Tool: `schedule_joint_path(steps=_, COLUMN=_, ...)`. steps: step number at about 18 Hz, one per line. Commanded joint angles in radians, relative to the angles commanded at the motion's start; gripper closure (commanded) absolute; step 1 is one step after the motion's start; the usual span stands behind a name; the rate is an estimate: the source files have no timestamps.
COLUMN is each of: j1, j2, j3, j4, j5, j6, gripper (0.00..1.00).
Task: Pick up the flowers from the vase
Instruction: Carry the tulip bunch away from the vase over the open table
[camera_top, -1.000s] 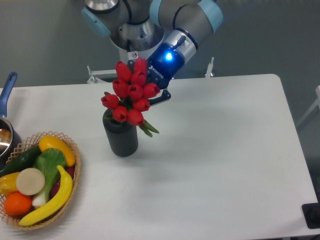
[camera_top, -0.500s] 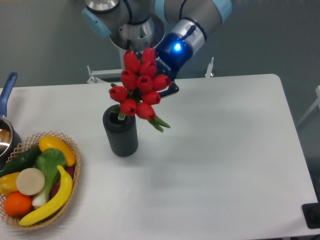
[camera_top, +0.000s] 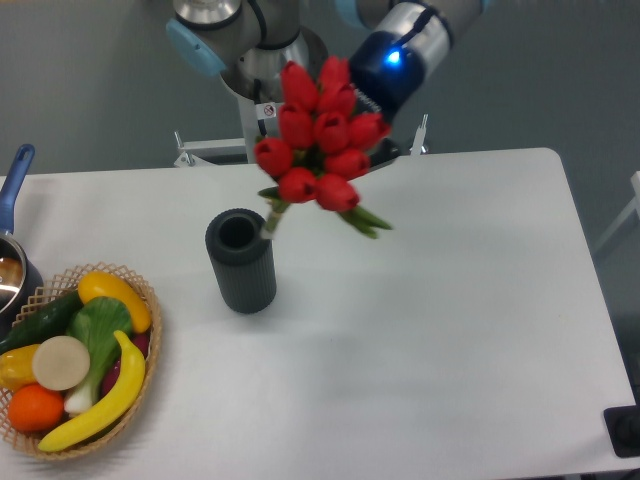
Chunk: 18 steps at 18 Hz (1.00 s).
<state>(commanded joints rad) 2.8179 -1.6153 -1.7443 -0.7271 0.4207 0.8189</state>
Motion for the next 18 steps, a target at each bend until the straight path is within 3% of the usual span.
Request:
schedule_joint_path(steps=2, j1=-0.005, j2=0.0, j3=0.0, j4=0.002, j5=0.125, j6=0.051, gripper=0.84)
schedule_joint_path(steps=5, j1=-0.006, j2=0.002, j3=-0.015, j4=0.0, j5=0.174, j6=0.124, gripper=0.85)
schedule_joint_path(steps=9, j1=-0.008, j2=-0.005, j3=-0.027, j4=-0.002, j5=0.346, j6=0.253, gripper=0.89)
schedule_joint_path(steps=12, j1=-0.003, j2=-0.026, j3=-0.086, j4=0.0, j5=0.43, j6=0.406, gripper=0.87)
schedule_joint_path(steps=16, j1=-0.006, j2=-0.112, j3=-0.101, j4=0.006, j5=0.636, j6=0.482, gripper=0.85)
schedule_joint_path(steps=18, j1=-0.005, j2=-0.133, j3=-0.064, j4=0.0, j5=0.664, j6=0.493, gripper=0.85)
